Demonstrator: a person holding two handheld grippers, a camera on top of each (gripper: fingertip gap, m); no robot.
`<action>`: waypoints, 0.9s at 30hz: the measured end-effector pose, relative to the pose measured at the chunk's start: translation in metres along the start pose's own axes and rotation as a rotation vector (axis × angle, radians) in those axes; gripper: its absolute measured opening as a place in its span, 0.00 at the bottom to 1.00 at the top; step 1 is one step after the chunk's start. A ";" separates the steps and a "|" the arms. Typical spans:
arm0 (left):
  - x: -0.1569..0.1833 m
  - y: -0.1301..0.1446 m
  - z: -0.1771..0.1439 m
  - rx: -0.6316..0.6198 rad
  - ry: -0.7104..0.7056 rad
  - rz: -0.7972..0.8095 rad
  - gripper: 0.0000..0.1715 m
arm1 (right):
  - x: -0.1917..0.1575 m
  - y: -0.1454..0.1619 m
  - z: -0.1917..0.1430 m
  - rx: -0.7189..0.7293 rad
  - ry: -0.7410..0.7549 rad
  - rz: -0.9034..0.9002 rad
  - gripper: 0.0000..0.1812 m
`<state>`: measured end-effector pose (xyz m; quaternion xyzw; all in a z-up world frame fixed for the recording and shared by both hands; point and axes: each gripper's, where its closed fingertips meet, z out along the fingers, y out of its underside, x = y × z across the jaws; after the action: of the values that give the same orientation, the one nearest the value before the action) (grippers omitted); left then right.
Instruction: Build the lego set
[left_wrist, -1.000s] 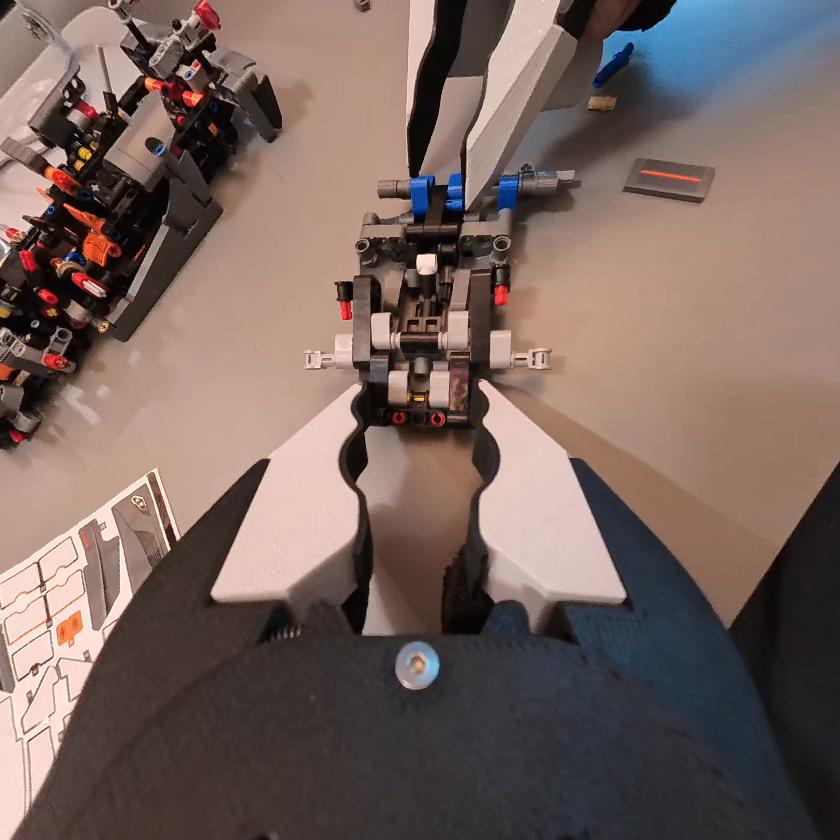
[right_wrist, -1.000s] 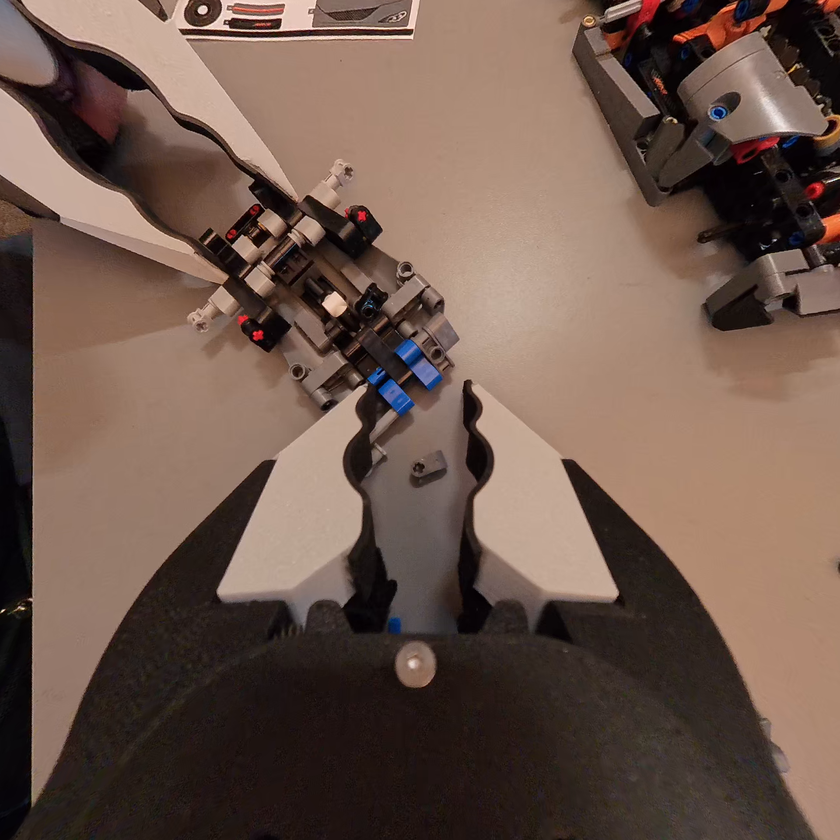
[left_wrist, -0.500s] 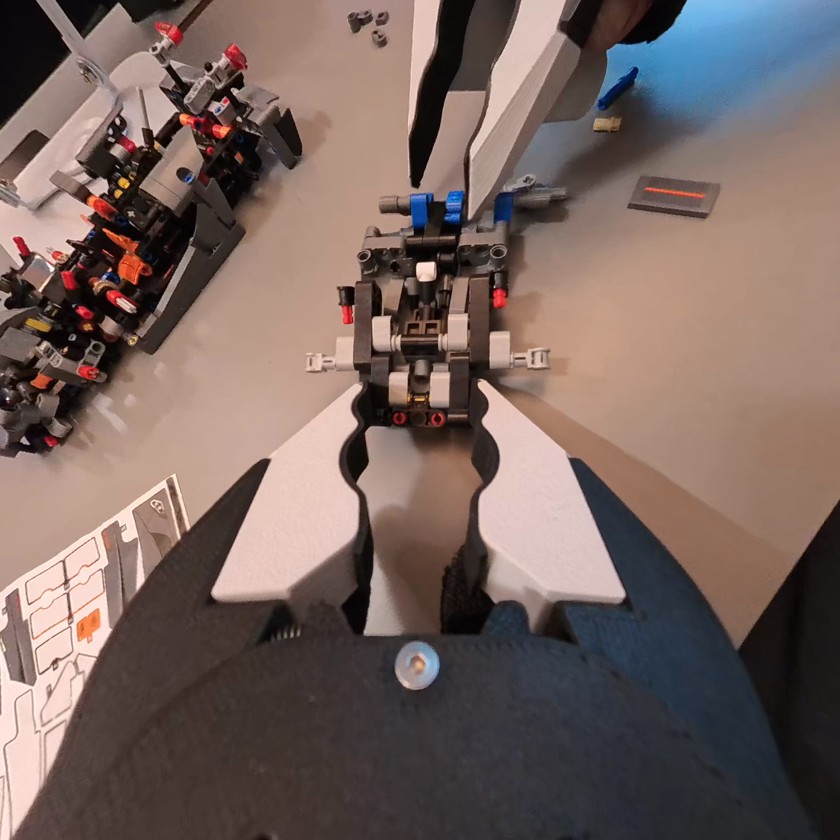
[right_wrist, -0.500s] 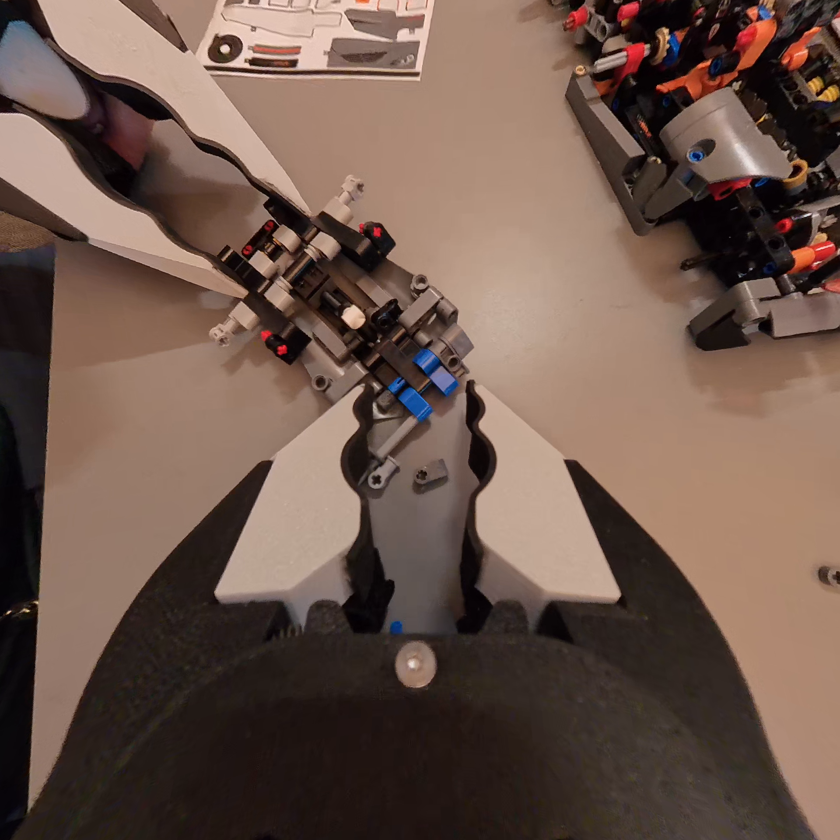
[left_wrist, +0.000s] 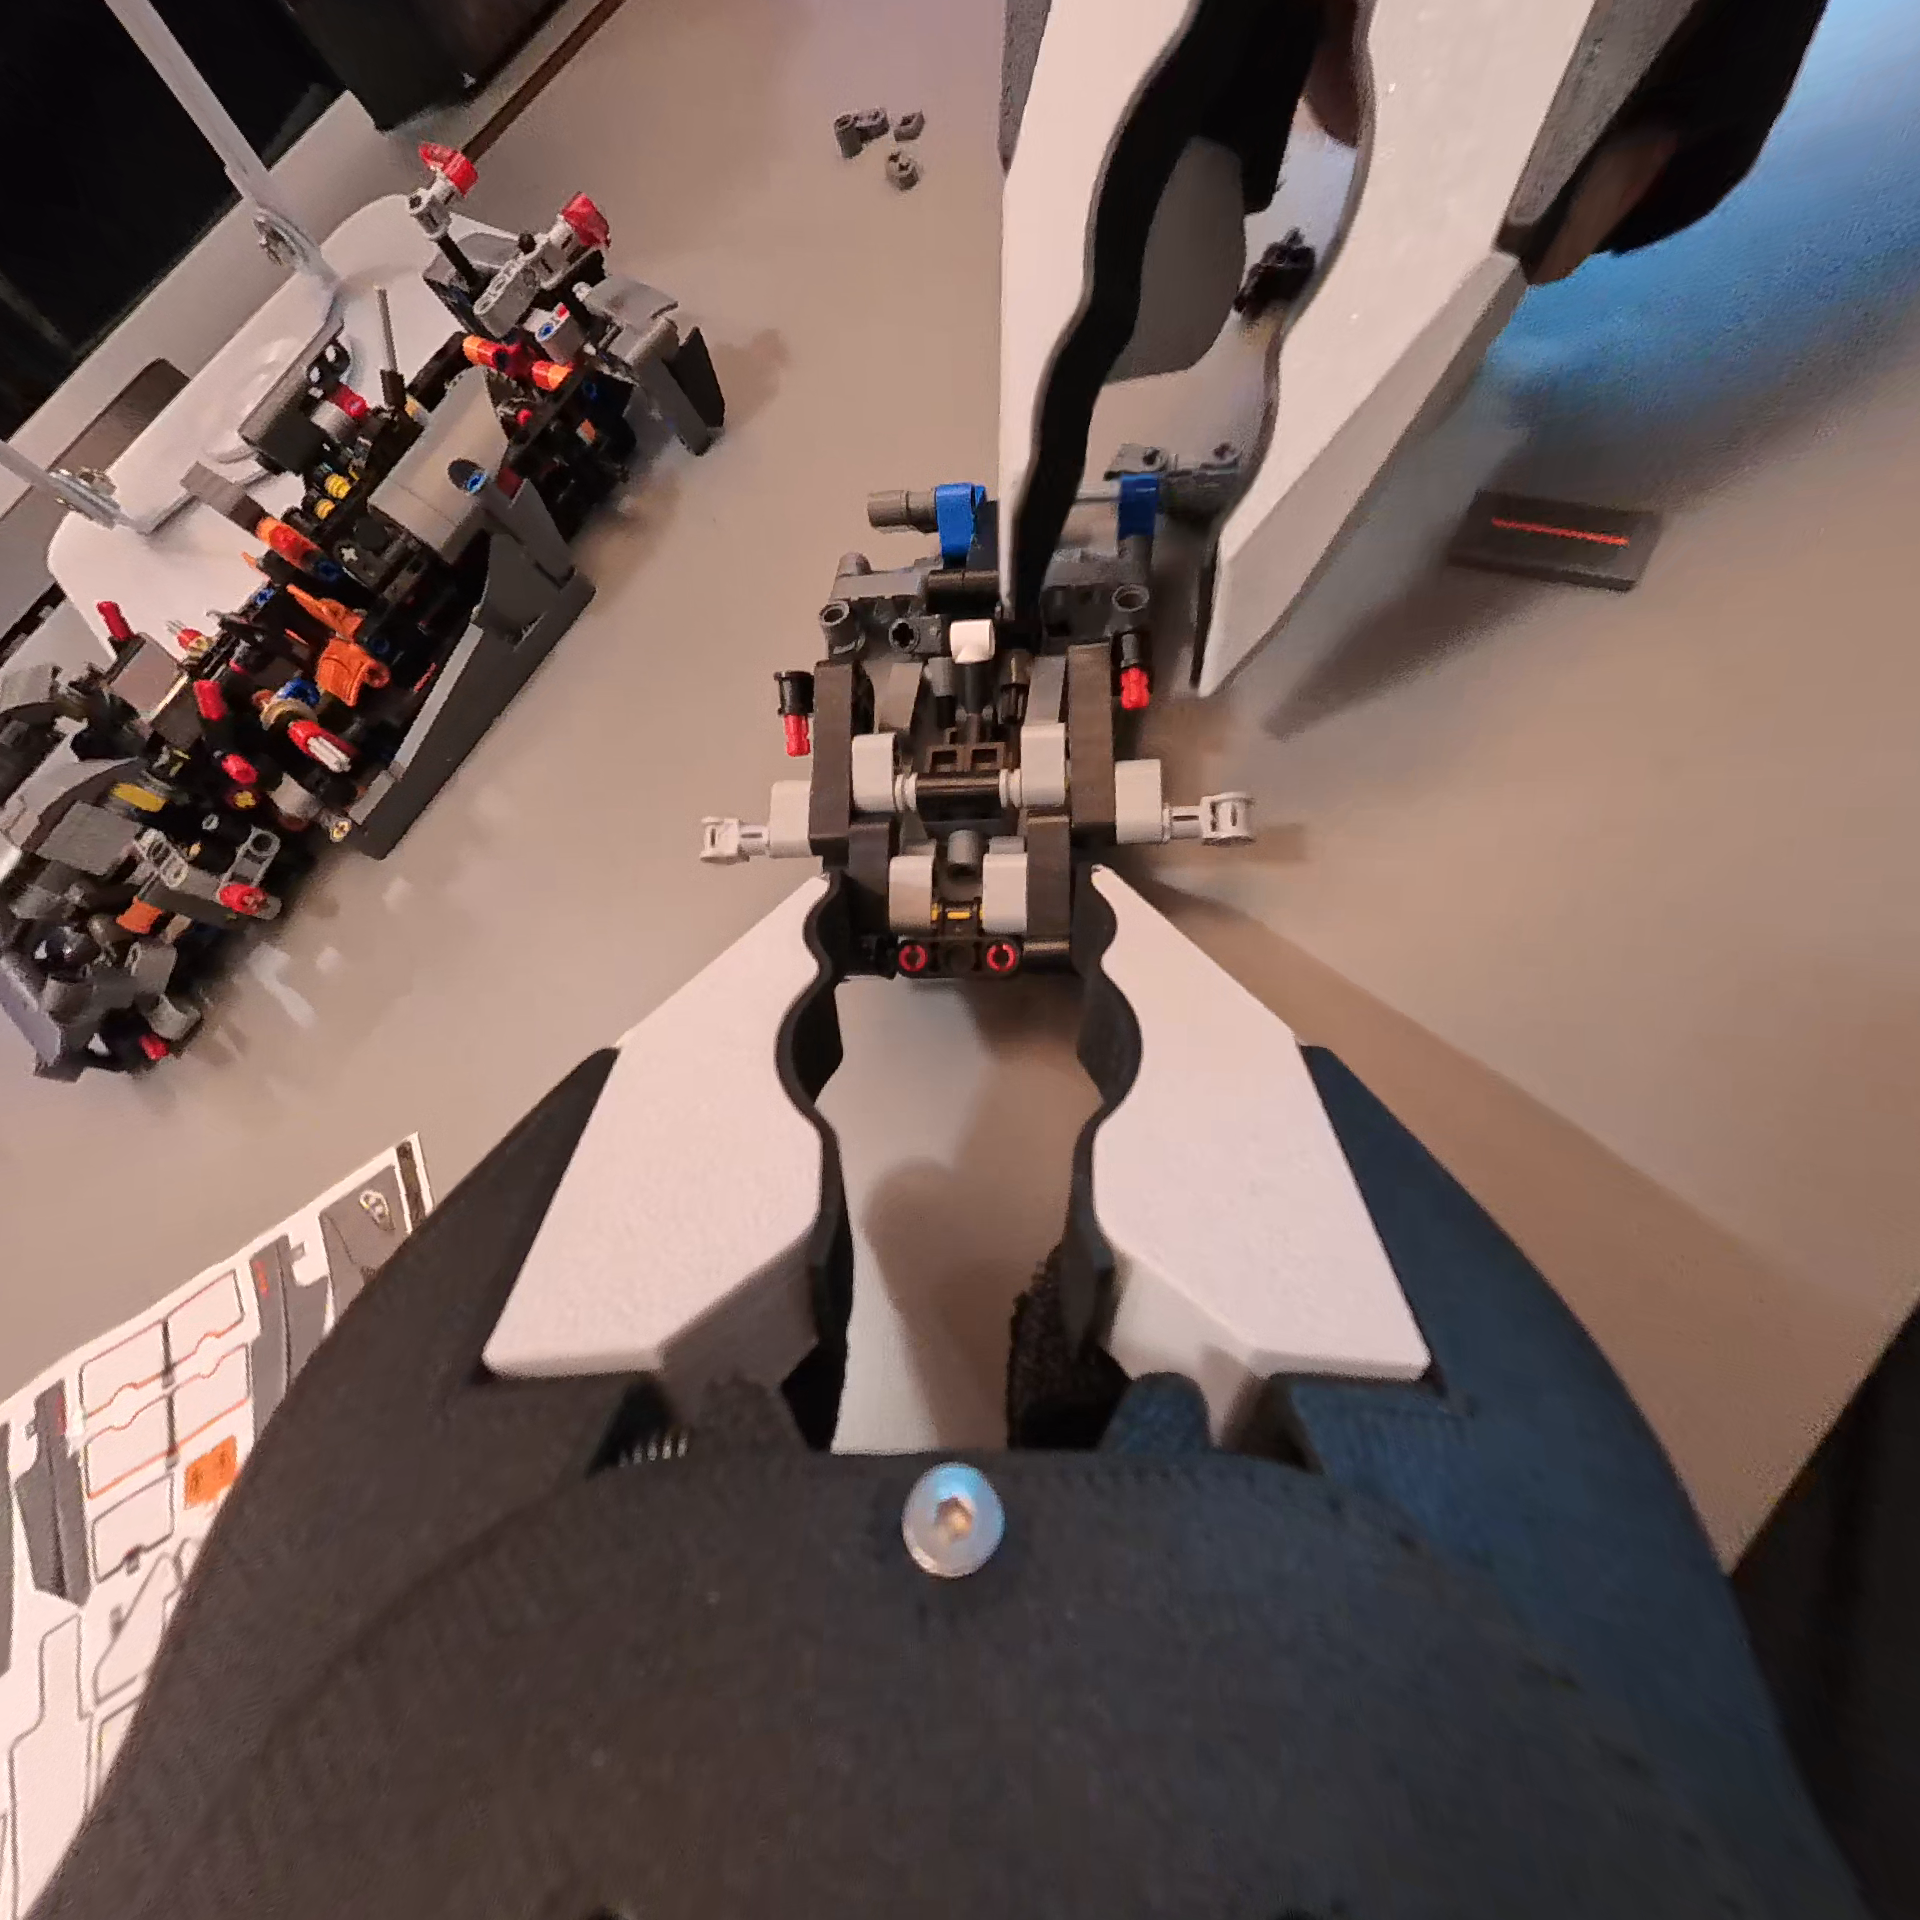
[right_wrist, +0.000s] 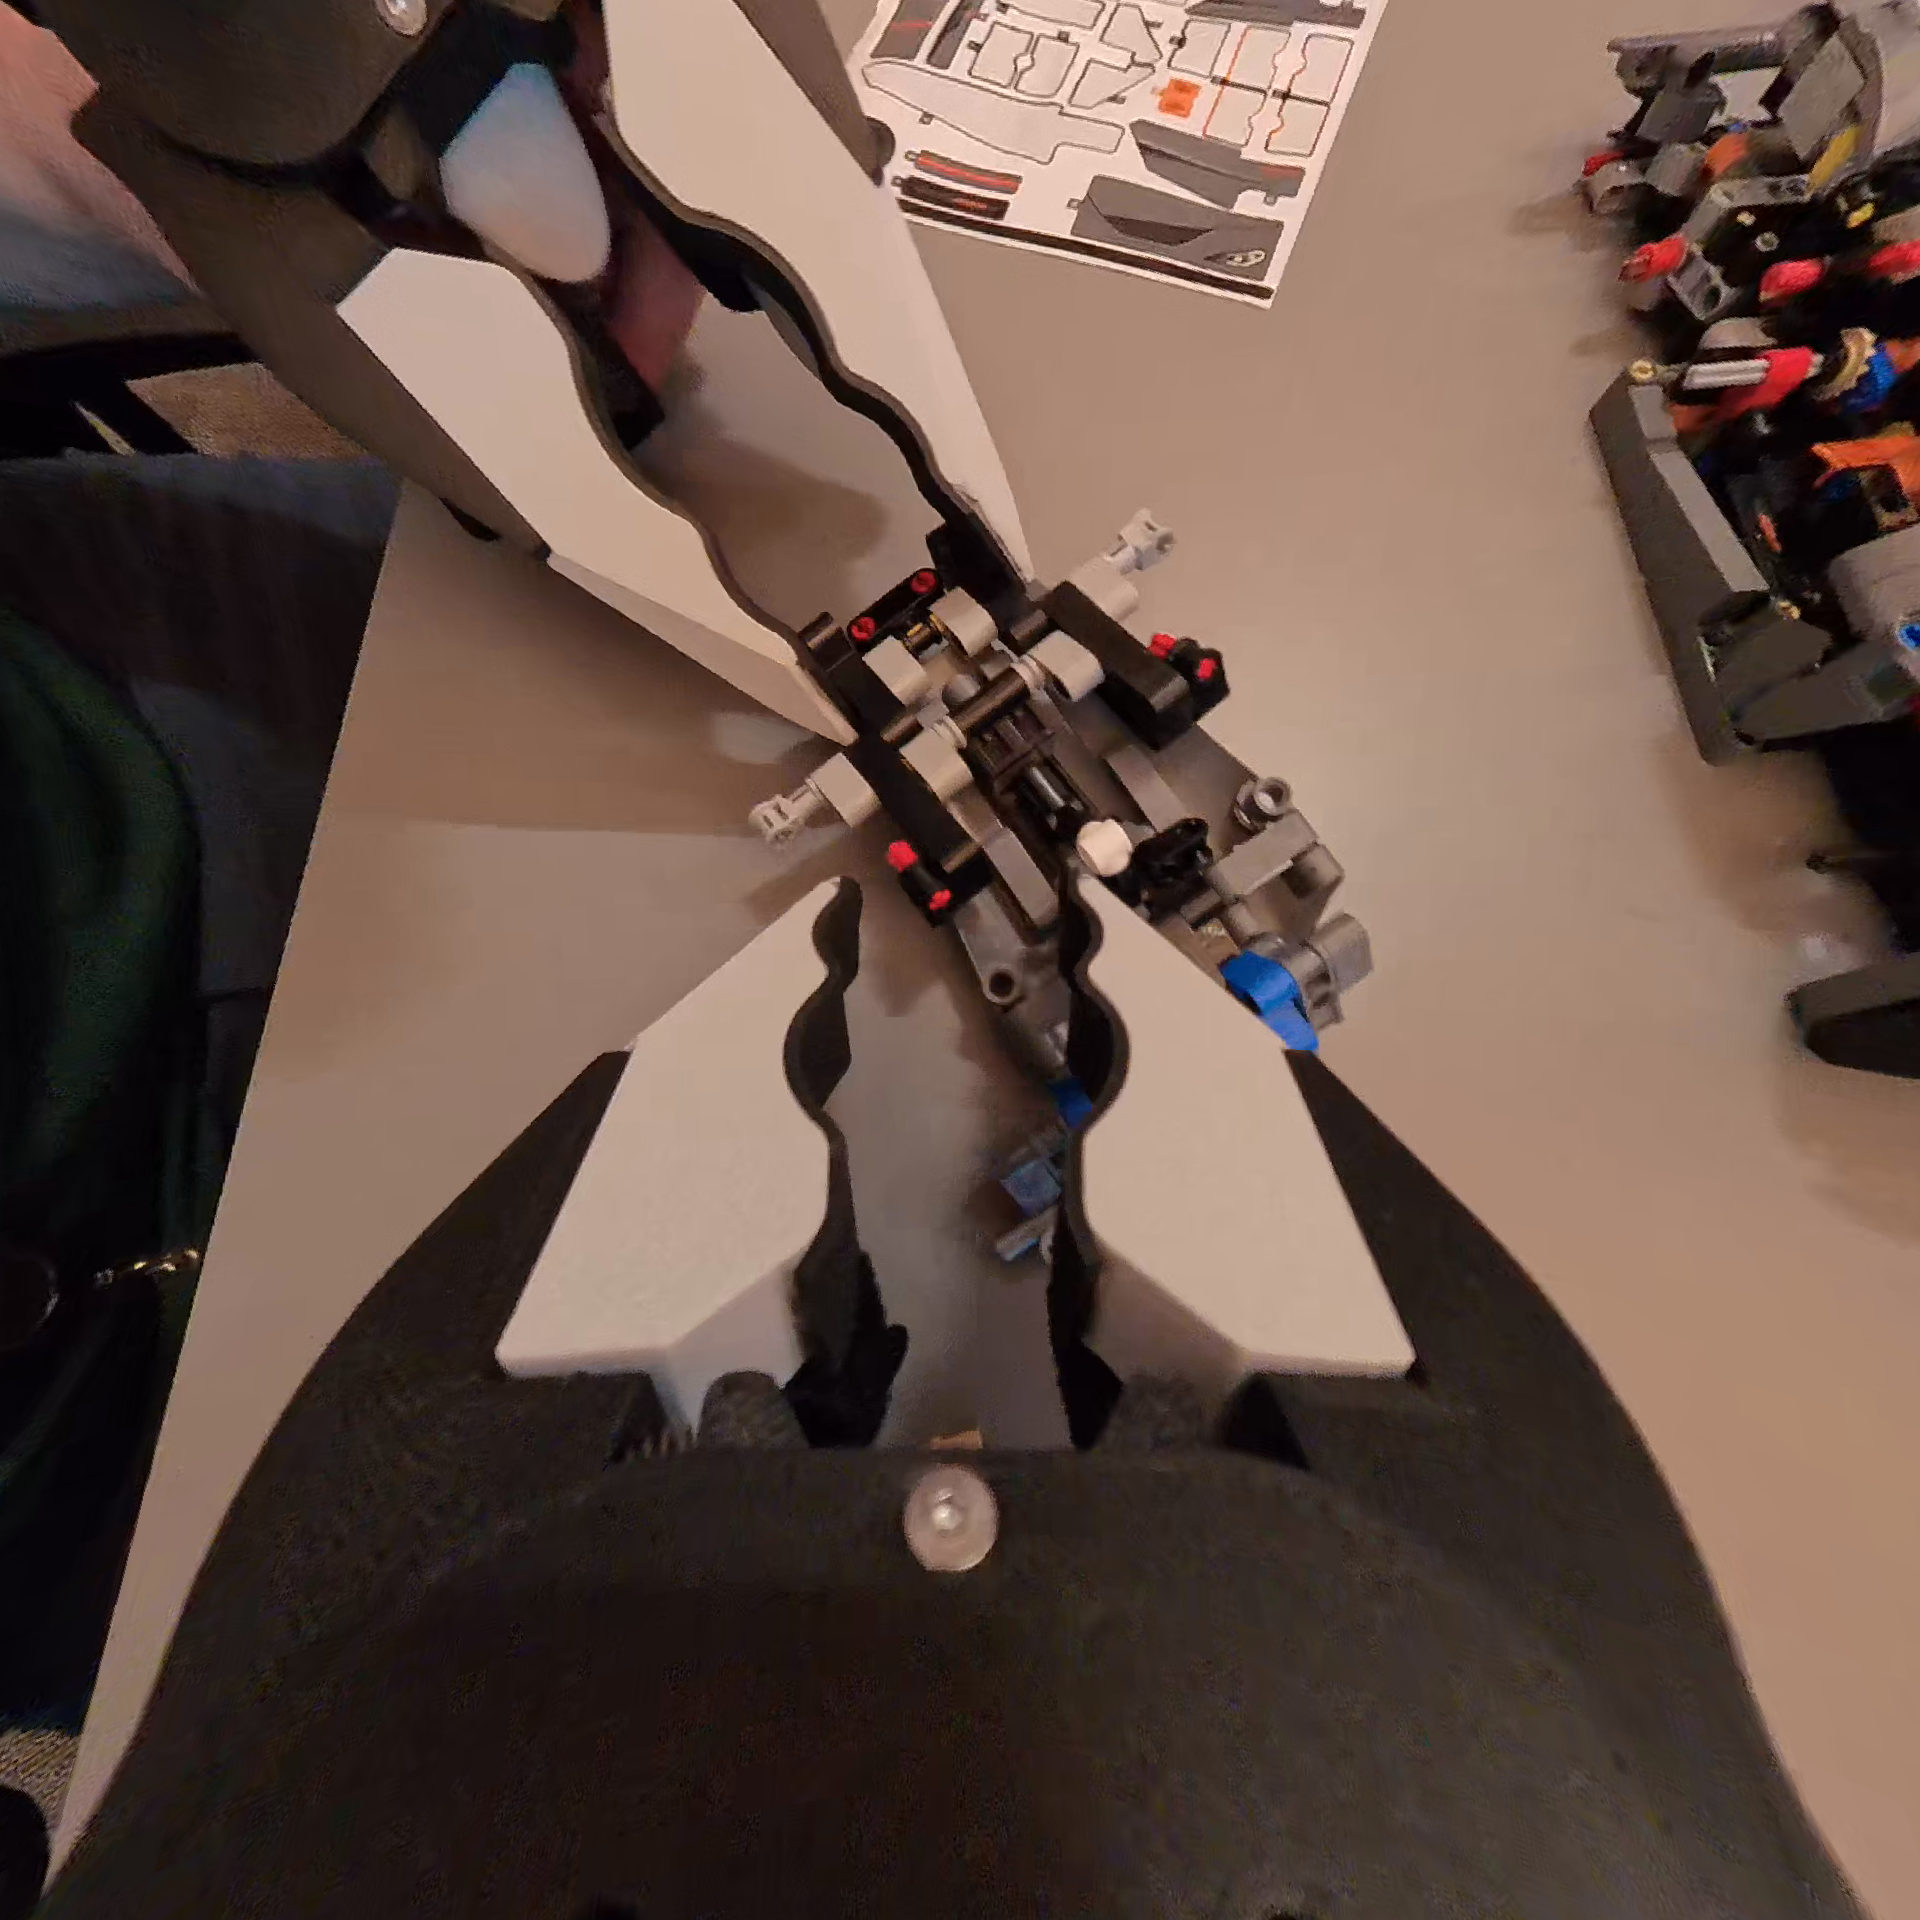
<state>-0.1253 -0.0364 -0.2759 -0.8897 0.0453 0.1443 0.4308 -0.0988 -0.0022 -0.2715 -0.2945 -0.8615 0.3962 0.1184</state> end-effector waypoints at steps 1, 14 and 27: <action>0.001 -0.002 0.001 0.007 0.009 -0.006 0.23 | -0.002 -0.001 0.000 0.002 -0.007 -0.005 0.20; -0.002 -0.013 0.013 0.040 0.069 -0.026 0.23 | 0.009 0.008 0.004 -0.037 0.082 -0.064 0.10; -0.017 -0.033 0.024 0.094 0.160 -0.036 0.28 | 0.032 0.000 -0.011 0.057 0.163 0.000 0.09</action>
<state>-0.1399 0.0026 -0.2601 -0.8778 0.0701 0.0628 0.4696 -0.1193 0.0237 -0.2651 -0.3222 -0.8374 0.3954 0.1966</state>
